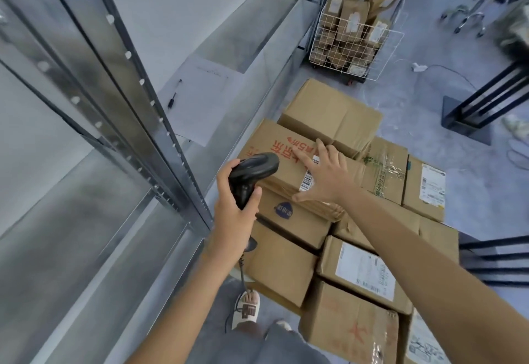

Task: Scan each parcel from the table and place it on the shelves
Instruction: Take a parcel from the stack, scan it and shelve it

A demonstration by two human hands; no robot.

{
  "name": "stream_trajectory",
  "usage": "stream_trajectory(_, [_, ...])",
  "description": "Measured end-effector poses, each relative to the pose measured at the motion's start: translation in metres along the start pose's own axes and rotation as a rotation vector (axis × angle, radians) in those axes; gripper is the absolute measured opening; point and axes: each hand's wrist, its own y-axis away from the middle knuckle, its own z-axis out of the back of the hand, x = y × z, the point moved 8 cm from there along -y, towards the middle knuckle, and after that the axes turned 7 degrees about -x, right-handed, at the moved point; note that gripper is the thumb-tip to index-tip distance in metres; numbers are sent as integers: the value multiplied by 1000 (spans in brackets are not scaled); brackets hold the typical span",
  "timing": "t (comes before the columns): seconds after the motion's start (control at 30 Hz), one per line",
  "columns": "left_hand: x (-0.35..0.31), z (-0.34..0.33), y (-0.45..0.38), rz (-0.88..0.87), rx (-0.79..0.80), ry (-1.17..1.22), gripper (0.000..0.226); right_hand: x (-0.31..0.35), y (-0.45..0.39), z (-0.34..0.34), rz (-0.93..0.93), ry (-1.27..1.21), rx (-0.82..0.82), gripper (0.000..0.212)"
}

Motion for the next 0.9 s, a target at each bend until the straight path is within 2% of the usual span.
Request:
stream_trajectory(0.2, [2,6,16,39,-47,79,63,13,11,13,-2,-75,-49,113])
stream_trajectory(0.4, [12,22,31,91,-222,198,61,53,51,21,-156,-228,-195,109])
stream_trajectory(0.5, [28,27,34,177,-283,239,59,73,69,11,-245,-246,-209,109])
stream_trajectory(0.73, [52,31,38,336,-317,335,58,84,102,-7,-441,-200,-182,109])
stream_trajectory(0.9, [56,27,37,354,-269,346,57,70,119,-9,-470,-473,-223,115])
